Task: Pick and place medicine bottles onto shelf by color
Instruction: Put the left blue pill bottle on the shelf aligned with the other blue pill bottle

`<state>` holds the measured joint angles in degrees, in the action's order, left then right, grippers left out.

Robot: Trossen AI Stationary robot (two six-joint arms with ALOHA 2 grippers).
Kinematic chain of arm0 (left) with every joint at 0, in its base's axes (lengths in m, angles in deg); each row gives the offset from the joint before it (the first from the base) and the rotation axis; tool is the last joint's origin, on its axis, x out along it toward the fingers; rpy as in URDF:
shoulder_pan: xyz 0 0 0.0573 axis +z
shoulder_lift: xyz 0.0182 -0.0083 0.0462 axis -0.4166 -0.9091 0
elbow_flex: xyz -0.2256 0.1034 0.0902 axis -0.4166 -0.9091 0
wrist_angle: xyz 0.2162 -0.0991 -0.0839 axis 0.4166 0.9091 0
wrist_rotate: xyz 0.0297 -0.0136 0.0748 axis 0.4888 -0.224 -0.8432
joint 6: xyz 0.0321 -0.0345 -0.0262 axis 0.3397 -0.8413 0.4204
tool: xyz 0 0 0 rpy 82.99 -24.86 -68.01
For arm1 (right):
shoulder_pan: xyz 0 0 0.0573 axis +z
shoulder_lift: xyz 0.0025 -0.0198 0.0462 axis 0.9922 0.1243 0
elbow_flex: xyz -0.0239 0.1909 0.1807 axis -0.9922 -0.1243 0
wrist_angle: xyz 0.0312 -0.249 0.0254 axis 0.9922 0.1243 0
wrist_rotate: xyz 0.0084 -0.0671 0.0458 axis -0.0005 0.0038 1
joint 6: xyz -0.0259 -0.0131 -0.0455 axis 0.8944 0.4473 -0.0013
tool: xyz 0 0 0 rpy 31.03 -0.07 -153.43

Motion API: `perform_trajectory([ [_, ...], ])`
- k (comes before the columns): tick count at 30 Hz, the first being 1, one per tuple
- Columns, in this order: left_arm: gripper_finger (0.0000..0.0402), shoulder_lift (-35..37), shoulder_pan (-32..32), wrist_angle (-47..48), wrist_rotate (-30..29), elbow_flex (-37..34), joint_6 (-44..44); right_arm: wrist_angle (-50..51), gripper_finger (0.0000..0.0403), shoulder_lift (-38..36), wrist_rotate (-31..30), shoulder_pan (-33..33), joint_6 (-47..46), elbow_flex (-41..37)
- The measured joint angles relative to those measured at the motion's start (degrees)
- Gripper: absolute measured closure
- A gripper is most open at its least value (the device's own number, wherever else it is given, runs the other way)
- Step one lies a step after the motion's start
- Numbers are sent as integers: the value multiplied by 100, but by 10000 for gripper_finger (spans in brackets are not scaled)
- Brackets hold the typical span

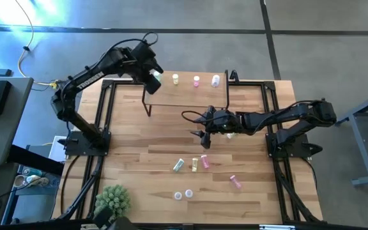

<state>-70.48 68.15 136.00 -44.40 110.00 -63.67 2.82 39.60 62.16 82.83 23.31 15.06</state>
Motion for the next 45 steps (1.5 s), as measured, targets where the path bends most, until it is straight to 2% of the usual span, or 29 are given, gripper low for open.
perform_trajectory([
  [19, 288, -813, -160, 128, 67, 24, -45, 9, 175, 2, -2, 2, 0, 0],
  [45, 288, -838, -160, 345, 50, 30, 62, 48, 175, 7, -2, 2, -2, 0],
])
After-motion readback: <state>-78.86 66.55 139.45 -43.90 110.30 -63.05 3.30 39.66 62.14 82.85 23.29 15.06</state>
